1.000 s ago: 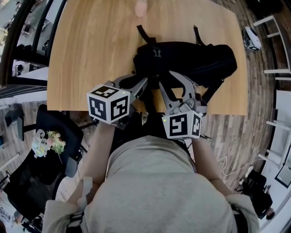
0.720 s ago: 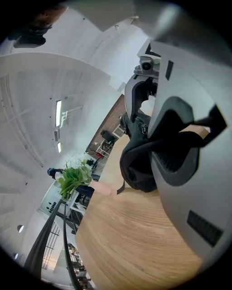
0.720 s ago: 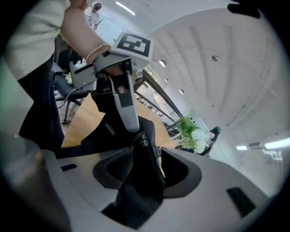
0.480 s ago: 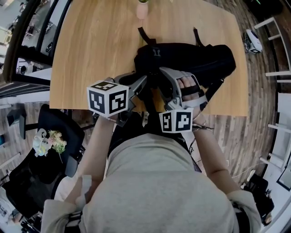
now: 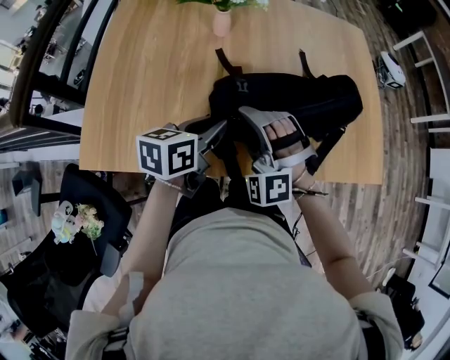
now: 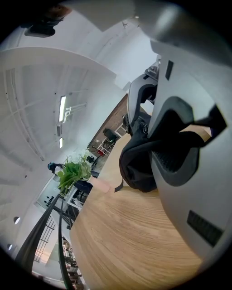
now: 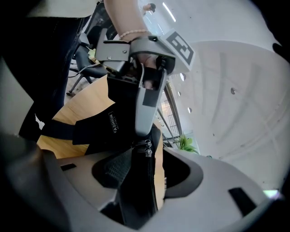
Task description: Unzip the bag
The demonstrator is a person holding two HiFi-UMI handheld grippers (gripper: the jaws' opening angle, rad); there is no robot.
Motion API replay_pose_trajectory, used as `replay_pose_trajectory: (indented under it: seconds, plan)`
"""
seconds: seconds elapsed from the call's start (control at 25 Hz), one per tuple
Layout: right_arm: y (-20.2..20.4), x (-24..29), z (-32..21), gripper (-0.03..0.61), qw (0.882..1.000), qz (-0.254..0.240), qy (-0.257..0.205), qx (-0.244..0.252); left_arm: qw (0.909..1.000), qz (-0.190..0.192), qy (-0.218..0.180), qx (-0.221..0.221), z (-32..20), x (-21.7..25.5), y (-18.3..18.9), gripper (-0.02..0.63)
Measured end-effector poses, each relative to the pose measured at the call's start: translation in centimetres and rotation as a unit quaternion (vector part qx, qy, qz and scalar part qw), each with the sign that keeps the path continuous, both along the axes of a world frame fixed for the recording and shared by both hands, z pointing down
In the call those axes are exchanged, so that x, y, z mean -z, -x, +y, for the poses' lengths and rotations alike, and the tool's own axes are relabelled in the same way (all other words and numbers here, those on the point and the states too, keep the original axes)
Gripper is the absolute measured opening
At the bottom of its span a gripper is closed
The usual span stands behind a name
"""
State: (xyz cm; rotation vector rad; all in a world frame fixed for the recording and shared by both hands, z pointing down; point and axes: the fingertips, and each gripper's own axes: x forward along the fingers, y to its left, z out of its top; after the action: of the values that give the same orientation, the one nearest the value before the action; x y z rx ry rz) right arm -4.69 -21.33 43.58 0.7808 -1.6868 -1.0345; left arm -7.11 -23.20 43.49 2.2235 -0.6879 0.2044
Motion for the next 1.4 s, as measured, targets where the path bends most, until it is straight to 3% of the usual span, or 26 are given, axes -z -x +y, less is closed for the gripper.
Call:
replay_pose_trajectory:
  seconds: [0.24,0.4,0.68,0.88,1.12,1.24,1.4]
  plan:
    - [0.6,0.6,0.5,0.186,0.999,-0.032,0.000,-0.005,1.0000,0.004,0.000,0.005,-0.1,-0.2,0.0,0.072]
    - [1.1,1.2,1.5,0.133,0.998,-0.068,-0.005,-0.011,1.0000,0.003,0.000,0.007,0.0,-0.2,0.1,0.072]
    - [0.6,1.5,1.8,0.110,0.988,-0.144,0.019,-0.059,1.0000,0.004,0.000,0.008,0.1,-0.1,0.1,0.072]
    - [0.0,1.6,2.0,0.117,0.966,-0.227,0.058,-0.112,1.0000,0.004,0.000,0.008,0.2,-0.1,0.0,0.072]
    - [-0.7,1.7,2.3,0.069,0.942,-0.289,0.082,-0.150,1.0000,0.005,0.000,0.008,0.1,-0.1,0.1,0.072]
    - [-1.4,2.0,2.1,0.021,0.925,-0.327,0.089,-0.171,1.0000,0.004,0.000,0.007,0.1,-0.2,0.0,0.072]
    - [-1.7,2.3,1.7,0.020,0.898,-0.384,0.119,-0.181,1.0000,0.004,-0.003,0.007,0.2,-0.1,0.0,0.072]
